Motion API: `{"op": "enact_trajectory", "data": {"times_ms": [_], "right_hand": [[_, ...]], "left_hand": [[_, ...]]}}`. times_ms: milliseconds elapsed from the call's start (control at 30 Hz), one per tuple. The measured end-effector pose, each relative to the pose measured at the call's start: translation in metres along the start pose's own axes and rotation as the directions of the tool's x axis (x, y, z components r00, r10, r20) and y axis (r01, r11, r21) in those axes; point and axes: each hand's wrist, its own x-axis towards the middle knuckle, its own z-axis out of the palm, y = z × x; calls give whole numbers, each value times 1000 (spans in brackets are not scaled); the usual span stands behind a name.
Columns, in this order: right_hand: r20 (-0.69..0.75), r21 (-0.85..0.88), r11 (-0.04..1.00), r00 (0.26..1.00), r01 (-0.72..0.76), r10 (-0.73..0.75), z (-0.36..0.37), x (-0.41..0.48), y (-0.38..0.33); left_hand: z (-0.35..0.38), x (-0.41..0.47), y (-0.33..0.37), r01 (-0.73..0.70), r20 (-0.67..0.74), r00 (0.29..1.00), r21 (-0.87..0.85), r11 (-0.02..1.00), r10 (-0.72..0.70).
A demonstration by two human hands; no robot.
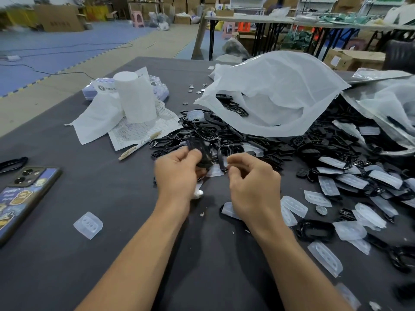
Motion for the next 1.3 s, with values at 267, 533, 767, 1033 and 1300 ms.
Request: {"op": "enact_trajectory", "data": {"times_ms": [267,533,767,1033,1300], "right_hand": [[364,-199,959,924,200,-117,10,-10,-6],[409,-280,899,889,337,-205,24,-11,-6],[215,-99,992,975,77,-55,11,-7,2],[64,282,931,973,-230,221,-7,11,4],[160,116,976,974,-182,163,-16,17,15]], "left_hand": [[-26,24,2,15,-177,984,-16,1000,-17],[-27,27,1,3,-149,989,3,1000,-2],[-27,25,-2,6,-117,993,5,1000,-6],[-18,16,-5,-14,23,1000,124,992,11],[-17,17,-12,-118,119,989,257,959,89]]}}
